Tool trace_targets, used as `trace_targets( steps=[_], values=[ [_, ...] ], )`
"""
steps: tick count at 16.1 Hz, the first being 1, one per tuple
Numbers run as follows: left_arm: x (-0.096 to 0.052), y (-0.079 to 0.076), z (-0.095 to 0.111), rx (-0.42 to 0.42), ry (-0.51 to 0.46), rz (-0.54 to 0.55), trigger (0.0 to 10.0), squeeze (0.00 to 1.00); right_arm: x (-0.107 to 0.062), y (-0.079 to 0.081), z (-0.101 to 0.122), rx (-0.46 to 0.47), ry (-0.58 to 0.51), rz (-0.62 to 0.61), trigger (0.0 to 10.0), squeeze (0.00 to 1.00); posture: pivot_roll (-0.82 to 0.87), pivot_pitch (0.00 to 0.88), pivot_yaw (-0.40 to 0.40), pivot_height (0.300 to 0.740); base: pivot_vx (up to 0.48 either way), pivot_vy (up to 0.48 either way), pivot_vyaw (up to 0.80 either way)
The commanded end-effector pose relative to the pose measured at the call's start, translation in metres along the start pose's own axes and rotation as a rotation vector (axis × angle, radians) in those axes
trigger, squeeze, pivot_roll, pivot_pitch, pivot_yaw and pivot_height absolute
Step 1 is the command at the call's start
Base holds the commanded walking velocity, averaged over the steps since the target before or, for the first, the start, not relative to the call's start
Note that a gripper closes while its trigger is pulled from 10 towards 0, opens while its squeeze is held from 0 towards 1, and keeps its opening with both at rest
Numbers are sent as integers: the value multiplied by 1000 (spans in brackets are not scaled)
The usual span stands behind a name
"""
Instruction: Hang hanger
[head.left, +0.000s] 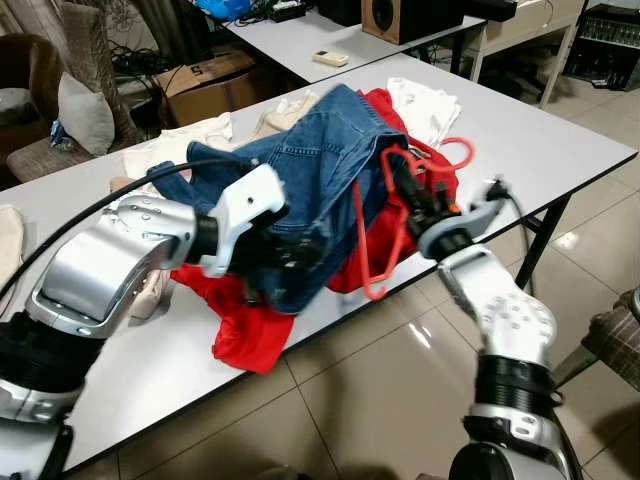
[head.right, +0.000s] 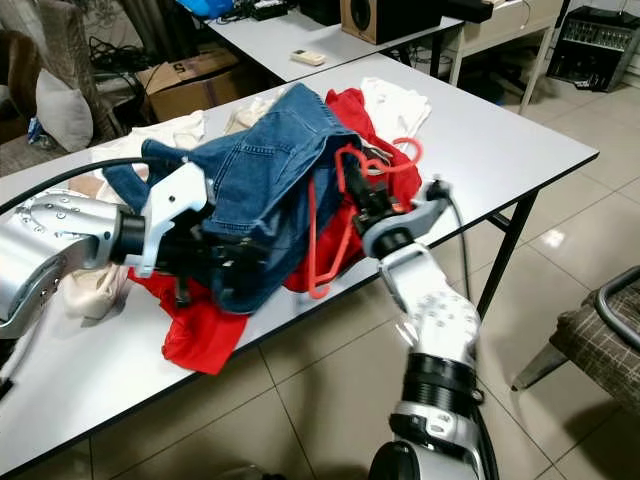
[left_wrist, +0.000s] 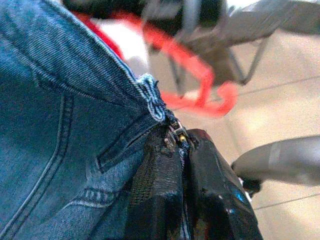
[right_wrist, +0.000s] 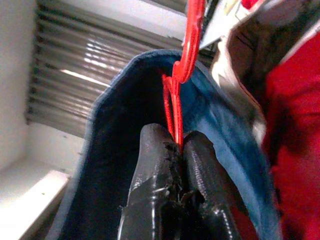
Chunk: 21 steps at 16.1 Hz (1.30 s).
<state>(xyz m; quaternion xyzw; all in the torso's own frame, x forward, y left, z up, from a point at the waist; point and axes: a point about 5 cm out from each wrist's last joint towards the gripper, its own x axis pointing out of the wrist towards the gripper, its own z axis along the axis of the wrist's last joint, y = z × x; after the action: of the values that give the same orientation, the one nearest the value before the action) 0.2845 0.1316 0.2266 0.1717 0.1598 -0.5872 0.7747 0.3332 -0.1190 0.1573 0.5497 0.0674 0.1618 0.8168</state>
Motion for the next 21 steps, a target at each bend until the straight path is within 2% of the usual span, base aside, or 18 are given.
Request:
trace_targets(
  steps=[1, 3, 4, 7, 8, 10, 11, 12, 13, 14, 16, 17, 19, 21],
  values=[
    [-2, -4, 7, -3, -31, -33, 0, 0, 19, 30, -15, 33, -6, 97, 10000, 0, -50, 0, 143, 740, 0, 0, 0],
    [7, -18, 30, -84, -183, -150, 0, 0, 30, 33, -28, 23, -1, 87, 10000, 0, -33, 0, 135, 740, 0, 0, 0],
    [11, -23, 35, -108, -219, -185, 0, 0, 33, 34, -31, 17, -3, 85, 10000, 0, -30, 0, 134, 740, 0, 0, 0],
    [18, -27, 44, -162, -283, -230, 0, 0, 38, 38, -34, 29, -11, 105, 10000, 0, -27, 0, 132, 740, 0, 0, 0],
    [20, -25, 49, -199, -319, -231, 0, 0, 40, 36, -37, -4, -17, 93, 10000, 0, -26, 0, 131, 740, 0, 0, 0],
    [20, -25, 53, -217, -339, -233, 0, 0, 40, 35, -38, -17, -10, 88, 10000, 0, -27, 0, 132, 740, 0, 0, 0],
    [18, -10, 67, -256, -447, -150, 0, 0, 39, 37, -42, -61, 6, 126, 10000, 0, -29, 0, 131, 740, 0, 0, 0],
    [16, 0, 74, -274, -508, -83, 0, 0, 37, 38, -45, -93, 21, 141, 10000, 0, -29, 0, 131, 740, 0, 0, 0],
    [10, 14, 82, -294, -559, 9, 0, 0, 34, 37, -50, -195, 49, 139, 10000, 0, -30, 0, 131, 740, 0, 0, 0],
    [6, 20, 85, -296, -581, 46, 0, 0, 33, 36, -52, -245, 59, 134, 10000, 0, -31, 0, 131, 740, 0, 0, 0],
    [-14, 37, 100, -326, -690, 124, 0, 0, 23, 29, -60, -378, 140, 129, 10000, 0, -37, 0, 134, 740, 0, 0, 0],
    [-25, 41, 106, -314, -721, 143, 0, 0, 17, 21, -61, -437, 179, 91, 10000, 0, -40, 0, 136, 740, 0, 0, 0],
    [-41, 52, 110, -306, -753, 233, 0, 0, 4, 16, -57, -465, 252, 80, 10000, 0, -42, 0, 139, 740, 0, 0, 0],
    [-52, 68, 103, -285, -712, 393, 0, 0, -10, 13, -48, -514, 297, 61, 10000, 0, -44, 0, 139, 740, 0, 0, 0]
  ],
)
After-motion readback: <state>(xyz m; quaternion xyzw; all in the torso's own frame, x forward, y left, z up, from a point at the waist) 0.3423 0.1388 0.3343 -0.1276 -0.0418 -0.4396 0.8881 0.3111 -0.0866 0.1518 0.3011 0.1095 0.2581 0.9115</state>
